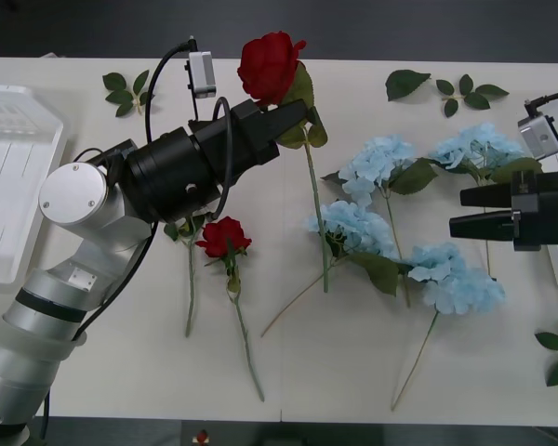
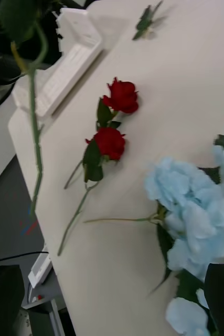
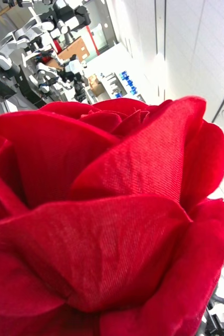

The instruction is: Put the red flowers into the right box and the blue flowers into the left box

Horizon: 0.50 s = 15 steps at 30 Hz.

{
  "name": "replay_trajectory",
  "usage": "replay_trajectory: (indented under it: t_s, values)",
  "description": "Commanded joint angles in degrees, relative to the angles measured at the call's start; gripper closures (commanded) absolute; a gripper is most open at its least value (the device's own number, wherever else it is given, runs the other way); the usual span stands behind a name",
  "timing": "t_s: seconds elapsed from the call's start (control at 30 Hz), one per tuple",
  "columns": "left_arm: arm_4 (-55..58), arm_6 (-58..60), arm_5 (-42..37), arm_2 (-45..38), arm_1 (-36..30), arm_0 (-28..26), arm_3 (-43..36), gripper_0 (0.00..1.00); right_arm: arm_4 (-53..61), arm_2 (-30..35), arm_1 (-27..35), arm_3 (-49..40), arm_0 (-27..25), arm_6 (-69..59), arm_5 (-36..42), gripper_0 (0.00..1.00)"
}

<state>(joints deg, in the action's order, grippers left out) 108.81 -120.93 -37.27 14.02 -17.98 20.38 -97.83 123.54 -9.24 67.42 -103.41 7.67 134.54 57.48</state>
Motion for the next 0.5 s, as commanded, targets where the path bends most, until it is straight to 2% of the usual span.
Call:
replay_trajectory:
  t_s: [0.03, 0.2, 0.5]
  values:
    - [0.4, 1.2, 0.4, -1.2, 0.6, 2.3, -1.8, 1.0, 0.8, 1.5, -4.7, -3.2, -2.0, 6.4, 0.3, 0.0]
    - [0.4, 1.3, 0.4, -1.2, 0.8, 2.4, -1.8, 1.0, 0.4, 0.6, -10.2, -5.1, -4.5, 12.0, 0.3, 0.0]
    - [0.4, 1.5, 0.4, -1.2, 0.8, 2.3, -1.8, 1.0, -4.4, -4.6, -21.0, -5.1, -4.2, 17.6, -4.3, 0.0]
